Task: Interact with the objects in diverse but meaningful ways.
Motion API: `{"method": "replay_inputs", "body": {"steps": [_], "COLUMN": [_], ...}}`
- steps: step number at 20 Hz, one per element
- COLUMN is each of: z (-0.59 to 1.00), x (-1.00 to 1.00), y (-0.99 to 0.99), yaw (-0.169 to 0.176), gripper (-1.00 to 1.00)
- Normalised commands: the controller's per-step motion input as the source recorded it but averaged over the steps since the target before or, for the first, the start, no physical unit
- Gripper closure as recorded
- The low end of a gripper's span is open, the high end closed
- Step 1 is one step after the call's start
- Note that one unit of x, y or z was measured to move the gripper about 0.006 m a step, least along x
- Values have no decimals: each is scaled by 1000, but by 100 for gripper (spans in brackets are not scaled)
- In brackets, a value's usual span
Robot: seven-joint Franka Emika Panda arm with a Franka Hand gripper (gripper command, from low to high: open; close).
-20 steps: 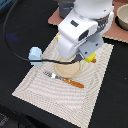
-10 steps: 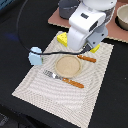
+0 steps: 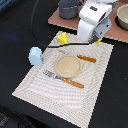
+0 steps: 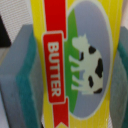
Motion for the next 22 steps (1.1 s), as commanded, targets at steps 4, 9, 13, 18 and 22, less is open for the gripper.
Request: {"method": "replay_inputs", "body": {"steps": [4,9,13,18,22], "z": [-298,-384,-321,-338,-220], "x": [-39,-141,-641,-831,-770], "y": [78,0,35,146,175], "yaw": [63,46,84,119,118], "gripper": [100,100,100,100,100]}}
